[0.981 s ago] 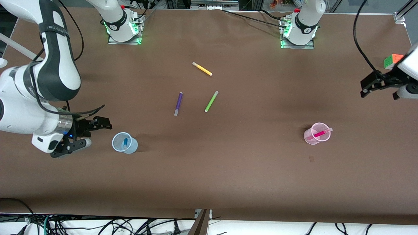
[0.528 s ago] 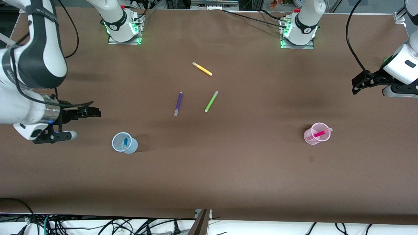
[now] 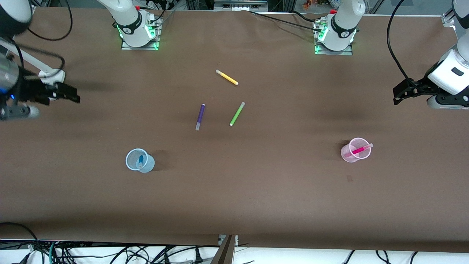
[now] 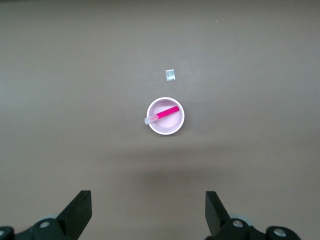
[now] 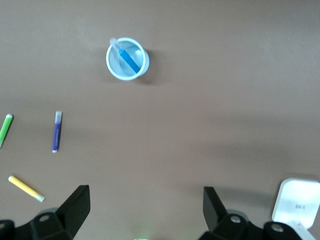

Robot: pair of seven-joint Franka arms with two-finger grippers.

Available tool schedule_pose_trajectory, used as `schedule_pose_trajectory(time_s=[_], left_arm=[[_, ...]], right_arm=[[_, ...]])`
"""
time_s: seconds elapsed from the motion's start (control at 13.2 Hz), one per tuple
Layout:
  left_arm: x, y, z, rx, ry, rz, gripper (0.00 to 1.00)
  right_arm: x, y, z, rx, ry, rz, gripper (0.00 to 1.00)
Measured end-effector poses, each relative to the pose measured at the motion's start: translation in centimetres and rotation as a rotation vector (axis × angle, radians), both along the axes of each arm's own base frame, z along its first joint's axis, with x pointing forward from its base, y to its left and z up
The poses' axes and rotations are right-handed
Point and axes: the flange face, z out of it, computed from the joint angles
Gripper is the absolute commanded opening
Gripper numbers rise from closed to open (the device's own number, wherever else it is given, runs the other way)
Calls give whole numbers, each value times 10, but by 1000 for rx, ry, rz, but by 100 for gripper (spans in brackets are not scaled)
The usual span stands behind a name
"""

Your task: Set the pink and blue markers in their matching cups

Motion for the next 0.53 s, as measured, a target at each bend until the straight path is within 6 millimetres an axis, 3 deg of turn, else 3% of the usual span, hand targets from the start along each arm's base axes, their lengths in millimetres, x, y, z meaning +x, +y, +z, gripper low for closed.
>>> schedule_pose_trajectory(time_s=[0.23,0.53], left_arm=[[0,-1,0,0,3,-2,100],[-1,-1,0,0,5,-2,100]], right_arm=[[-19,-1,3,2,36,0,100],[-21,-1,-1,1,61,1,100]])
